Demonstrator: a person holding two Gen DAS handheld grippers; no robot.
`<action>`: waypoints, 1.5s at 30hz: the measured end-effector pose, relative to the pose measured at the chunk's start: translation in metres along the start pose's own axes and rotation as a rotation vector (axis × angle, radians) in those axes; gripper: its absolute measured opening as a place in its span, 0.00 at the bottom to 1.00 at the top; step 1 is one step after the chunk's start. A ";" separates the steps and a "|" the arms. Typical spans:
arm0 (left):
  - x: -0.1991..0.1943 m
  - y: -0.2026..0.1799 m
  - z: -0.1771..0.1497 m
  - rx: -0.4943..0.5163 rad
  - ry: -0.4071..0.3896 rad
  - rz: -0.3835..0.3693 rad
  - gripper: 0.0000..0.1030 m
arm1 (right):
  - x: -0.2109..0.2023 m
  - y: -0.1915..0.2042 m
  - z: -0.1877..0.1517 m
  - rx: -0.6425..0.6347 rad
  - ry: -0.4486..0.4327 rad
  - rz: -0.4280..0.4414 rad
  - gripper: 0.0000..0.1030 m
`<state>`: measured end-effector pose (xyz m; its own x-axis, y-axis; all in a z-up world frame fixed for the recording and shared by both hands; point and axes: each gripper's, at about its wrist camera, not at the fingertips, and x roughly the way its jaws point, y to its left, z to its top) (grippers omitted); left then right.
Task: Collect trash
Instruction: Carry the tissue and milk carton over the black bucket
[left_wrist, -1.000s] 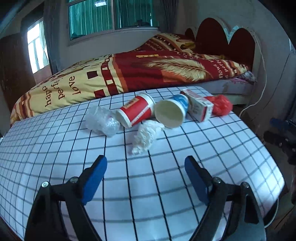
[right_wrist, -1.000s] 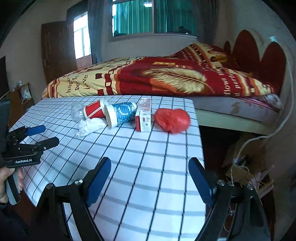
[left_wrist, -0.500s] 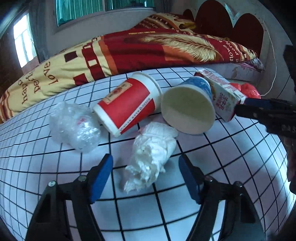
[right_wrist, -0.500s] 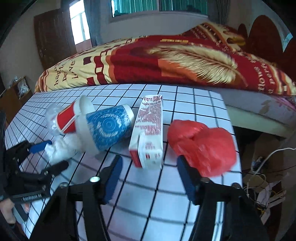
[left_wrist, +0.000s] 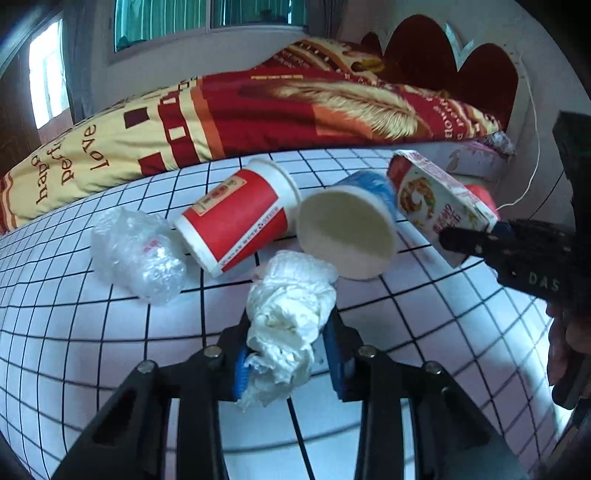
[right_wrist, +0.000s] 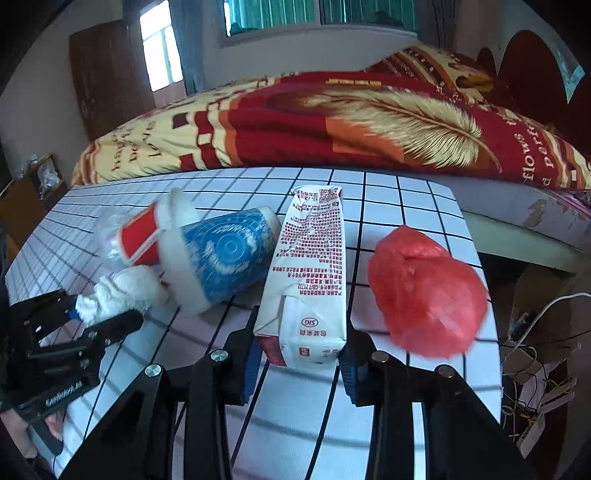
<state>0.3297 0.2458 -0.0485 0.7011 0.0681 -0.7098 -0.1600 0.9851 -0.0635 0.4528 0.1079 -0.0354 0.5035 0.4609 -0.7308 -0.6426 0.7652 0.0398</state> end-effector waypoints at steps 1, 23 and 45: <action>-0.004 0.000 0.000 -0.001 -0.006 0.000 0.34 | -0.006 0.001 -0.003 -0.006 -0.007 -0.002 0.37; -0.125 -0.069 -0.086 -0.017 -0.078 -0.080 0.34 | -0.206 -0.001 -0.139 -0.024 -0.155 -0.048 0.37; -0.153 -0.194 -0.110 0.155 -0.093 -0.222 0.34 | -0.302 -0.105 -0.269 0.152 -0.154 -0.236 0.37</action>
<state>0.1769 0.0272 -0.0046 0.7692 -0.1446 -0.6224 0.1075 0.9895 -0.0970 0.2132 -0.2327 -0.0020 0.7178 0.3162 -0.6203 -0.4093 0.9124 -0.0086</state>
